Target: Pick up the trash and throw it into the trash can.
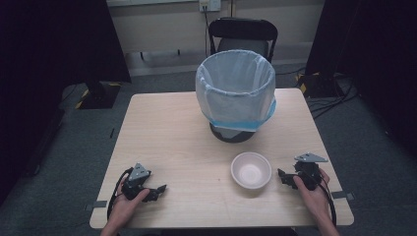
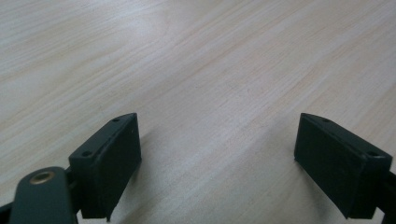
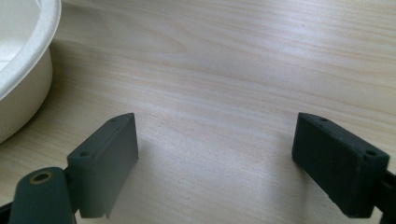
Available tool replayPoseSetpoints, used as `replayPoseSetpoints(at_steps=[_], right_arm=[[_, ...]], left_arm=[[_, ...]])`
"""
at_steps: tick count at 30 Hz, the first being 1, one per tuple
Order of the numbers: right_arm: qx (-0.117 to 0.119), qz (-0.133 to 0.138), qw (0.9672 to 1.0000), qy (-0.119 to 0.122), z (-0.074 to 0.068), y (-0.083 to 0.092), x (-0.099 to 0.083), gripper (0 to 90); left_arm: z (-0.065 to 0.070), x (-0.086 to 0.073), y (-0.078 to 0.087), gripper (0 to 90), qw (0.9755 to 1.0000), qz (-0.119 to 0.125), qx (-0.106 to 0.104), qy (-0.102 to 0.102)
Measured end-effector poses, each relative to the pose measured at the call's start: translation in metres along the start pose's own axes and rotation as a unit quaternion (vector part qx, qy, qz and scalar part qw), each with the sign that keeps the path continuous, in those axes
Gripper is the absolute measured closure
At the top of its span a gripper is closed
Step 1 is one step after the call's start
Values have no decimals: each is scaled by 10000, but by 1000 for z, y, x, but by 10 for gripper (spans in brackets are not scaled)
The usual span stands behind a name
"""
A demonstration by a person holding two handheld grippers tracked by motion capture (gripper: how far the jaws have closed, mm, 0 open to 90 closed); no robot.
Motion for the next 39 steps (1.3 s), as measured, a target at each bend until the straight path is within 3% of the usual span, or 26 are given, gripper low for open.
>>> replayPoseSetpoints(at_steps=[7,12,13,20,23,27,30,31,33,37,39], right_arm=[[26,-14,10000,25,0,0,0,137],[159,-69,9998,2,1,3,3,239],[239,-33,9997,-75,1,4,5,238],[569,208,9980,152,-13,24,27,309],[669,341,9971,129,-16,31,36,316],[890,494,9945,263,-24,40,52,336],[992,504,9922,558,-38,41,68,346],[992,504,9922,558,-38,41,68,346],[1136,546,9892,746,-48,39,78,354],[1329,575,9858,856,-58,33,85,377],[1330,573,9855,880,-60,31,85,385]], left_arm=[[0,0,0,142,10000,-3,-2,2],[0,0,0,142,10000,-2,-2,3],[0,0,0,142,10000,-2,-2,2],[0,0,0,142,10000,0,-1,4],[0,0,0,142,10000,-1,-1,2],[0,0,0,142,10000,1,-2,2],[0,0,0,142,10000,-1,-1,3],[0,0,0,142,10000,-1,-1,3],[0,0,0,142,10000,-1,0,3],[0,0,0,142,10000,-2,0,3],[0,0,0,142,10000,-2,-1,1]])
Point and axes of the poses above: each handheld gripper's, and its own axes: y roughly backward along the jaws, x roughly out of its top, z roughly to its right, the point moved 7 cm from there along -y, roughly forward along the jaws, and after that the axes turned 3 degrees about y, right-handed, at the moved point
